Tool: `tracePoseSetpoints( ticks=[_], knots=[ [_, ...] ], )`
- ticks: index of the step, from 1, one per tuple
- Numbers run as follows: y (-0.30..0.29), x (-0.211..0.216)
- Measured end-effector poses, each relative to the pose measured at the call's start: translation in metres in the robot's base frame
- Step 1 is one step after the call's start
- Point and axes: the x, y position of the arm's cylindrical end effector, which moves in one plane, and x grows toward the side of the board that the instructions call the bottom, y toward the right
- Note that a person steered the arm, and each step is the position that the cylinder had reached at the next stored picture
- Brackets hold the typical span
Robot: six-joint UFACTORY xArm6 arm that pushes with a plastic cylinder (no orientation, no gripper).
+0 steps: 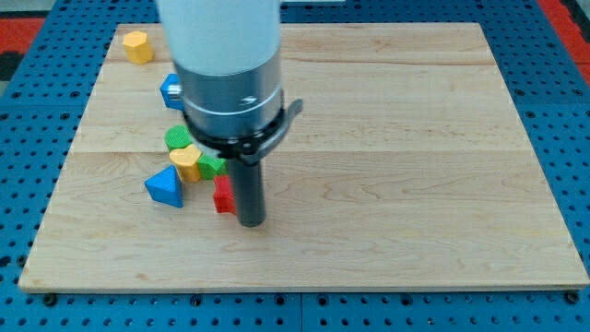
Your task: Move the blue cube closer to the green circle
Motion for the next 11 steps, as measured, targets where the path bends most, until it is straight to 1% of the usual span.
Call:
tracePoseSetpoints(
  ticks=[1,2,3,4,5,6,7,8,10,11],
  knots=[
    [-0.040,-0.010],
    [-0.042,-0.008],
    [-0.026,0.019],
    [-0.072,0.020],
    [-0.194,0.003],
    [-0.237,-0.068],
    [-0.223,-0.184],
    [-0.140,-0.249],
    [-0.088,-0.202],
    [-0.069,-0.214]
  ],
)
